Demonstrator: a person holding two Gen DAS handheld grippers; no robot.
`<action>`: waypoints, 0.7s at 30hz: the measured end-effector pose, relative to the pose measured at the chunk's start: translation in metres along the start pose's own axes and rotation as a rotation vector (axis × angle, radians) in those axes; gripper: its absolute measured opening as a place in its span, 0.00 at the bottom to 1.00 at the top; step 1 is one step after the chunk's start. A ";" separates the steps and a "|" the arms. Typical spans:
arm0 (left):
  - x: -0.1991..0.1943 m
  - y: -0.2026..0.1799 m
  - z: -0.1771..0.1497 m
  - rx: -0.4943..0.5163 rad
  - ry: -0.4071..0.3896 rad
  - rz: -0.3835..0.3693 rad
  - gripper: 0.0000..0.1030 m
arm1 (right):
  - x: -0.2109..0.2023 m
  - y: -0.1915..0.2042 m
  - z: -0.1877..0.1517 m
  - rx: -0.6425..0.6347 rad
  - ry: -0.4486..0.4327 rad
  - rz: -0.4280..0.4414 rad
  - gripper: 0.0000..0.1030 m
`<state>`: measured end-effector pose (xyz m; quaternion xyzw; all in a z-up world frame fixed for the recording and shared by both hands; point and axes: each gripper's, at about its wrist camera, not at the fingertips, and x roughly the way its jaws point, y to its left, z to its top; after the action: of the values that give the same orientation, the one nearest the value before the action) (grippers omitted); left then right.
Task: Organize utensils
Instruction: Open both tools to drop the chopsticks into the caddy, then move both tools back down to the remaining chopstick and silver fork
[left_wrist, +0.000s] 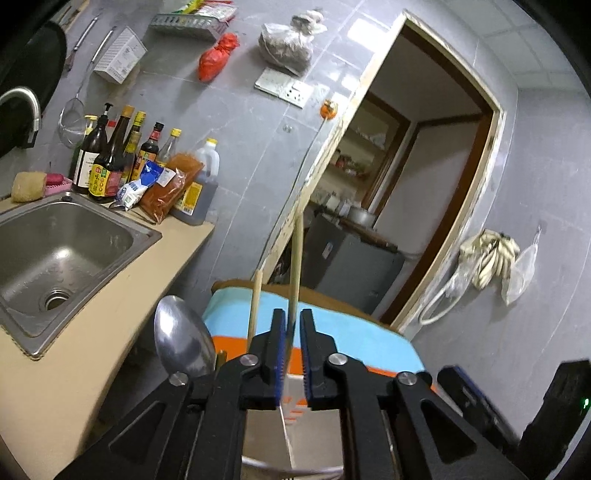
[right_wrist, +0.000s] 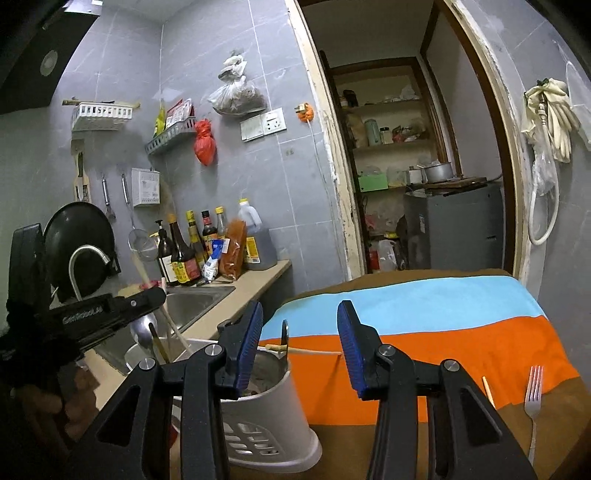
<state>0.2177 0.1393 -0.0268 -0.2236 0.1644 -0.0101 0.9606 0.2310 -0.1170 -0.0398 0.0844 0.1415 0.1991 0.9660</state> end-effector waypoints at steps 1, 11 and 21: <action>-0.001 -0.001 0.000 0.003 0.009 0.000 0.17 | 0.000 0.000 0.000 -0.004 0.004 0.001 0.36; -0.017 -0.010 0.009 0.010 0.026 0.053 0.45 | -0.001 0.011 0.006 -0.109 0.035 0.013 0.36; -0.039 -0.011 0.016 0.033 0.014 0.183 0.74 | -0.012 0.038 0.007 -0.272 0.064 0.037 0.27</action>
<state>0.1866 0.1401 0.0040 -0.1917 0.1909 0.0734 0.9599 0.2092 -0.0878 -0.0220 -0.0510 0.1425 0.2367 0.9597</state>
